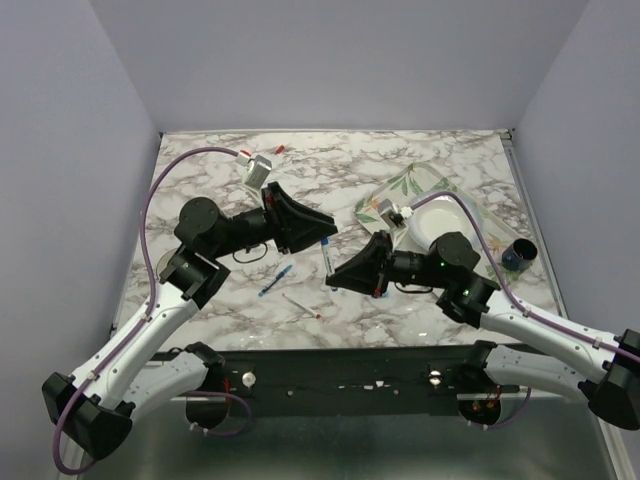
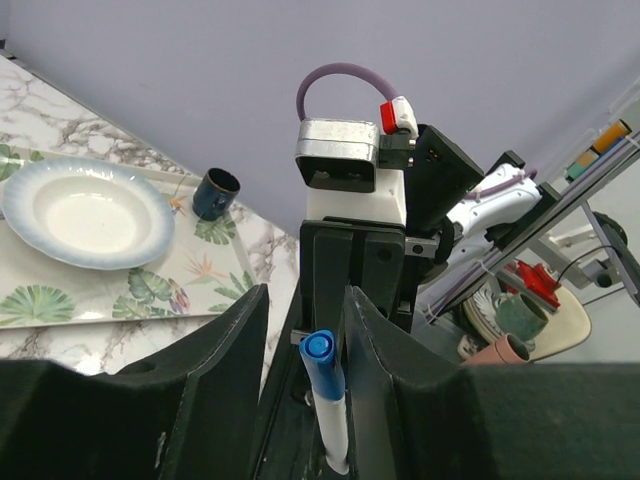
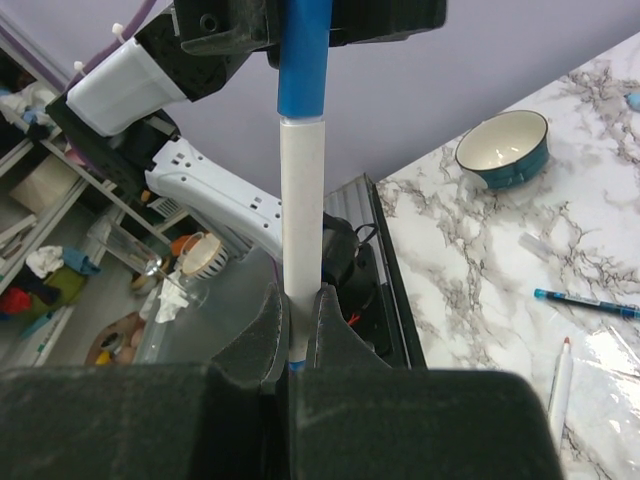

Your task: Insert the pens into the pen caps

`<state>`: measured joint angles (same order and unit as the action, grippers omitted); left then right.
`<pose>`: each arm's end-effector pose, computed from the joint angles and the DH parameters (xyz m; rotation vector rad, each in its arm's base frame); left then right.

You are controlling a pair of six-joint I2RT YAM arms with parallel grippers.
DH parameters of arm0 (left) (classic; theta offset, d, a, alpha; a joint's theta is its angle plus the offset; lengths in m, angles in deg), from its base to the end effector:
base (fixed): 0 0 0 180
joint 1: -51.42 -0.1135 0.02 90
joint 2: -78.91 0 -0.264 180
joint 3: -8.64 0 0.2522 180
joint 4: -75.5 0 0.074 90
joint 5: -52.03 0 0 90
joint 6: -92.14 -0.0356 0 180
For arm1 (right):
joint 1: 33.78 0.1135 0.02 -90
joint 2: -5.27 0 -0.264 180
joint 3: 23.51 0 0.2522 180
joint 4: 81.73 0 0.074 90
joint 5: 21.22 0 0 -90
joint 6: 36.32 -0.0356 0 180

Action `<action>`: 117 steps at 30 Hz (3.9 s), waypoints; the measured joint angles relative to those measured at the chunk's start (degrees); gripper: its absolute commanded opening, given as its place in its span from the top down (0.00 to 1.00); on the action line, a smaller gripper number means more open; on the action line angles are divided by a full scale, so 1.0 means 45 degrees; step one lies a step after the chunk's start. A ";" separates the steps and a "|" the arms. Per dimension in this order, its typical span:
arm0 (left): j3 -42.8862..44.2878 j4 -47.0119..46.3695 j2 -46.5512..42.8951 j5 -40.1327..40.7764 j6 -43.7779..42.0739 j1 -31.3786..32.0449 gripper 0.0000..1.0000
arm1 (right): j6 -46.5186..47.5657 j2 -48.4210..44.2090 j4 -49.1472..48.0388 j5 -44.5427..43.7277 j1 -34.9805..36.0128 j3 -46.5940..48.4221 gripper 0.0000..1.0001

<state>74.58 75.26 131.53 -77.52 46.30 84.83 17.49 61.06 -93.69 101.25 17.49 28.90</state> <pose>0.1576 -0.1311 0.4052 0.5206 1.4980 -1.5518 0.1266 0.1884 0.3325 -0.7394 1.5002 1.6062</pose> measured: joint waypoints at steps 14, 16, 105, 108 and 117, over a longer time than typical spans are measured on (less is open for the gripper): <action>-0.0738 -0.1443 0.0000 -0.0087 0.1015 -0.0005 1.00 | -0.0092 0.0029 0.0039 -0.0151 0.0000 -0.0175 0.99; -0.1015 -0.1953 0.0000 -0.0087 0.1360 -0.0019 1.00 | -0.0092 0.0039 0.0078 -0.0189 0.0000 -0.0170 0.99; 0.0238 -0.3730 0.0364 0.4289 0.2749 0.2579 1.00 | 0.2331 0.0607 0.8485 -0.0160 -0.0078 0.6917 0.99; 0.0767 -0.2968 0.0267 0.4255 0.2565 0.2574 1.00 | 0.2492 0.0617 0.8534 0.0063 -0.0083 0.7023 0.99; 0.4677 0.1841 0.0865 0.1894 0.1632 0.1146 0.26 | 0.2608 -0.0136 0.4163 0.0180 -0.0588 0.5158 0.99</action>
<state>95.63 83.54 135.42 -68.99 53.65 89.99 29.23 60.45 -74.96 102.06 14.84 52.11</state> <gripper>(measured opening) 0.630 0.053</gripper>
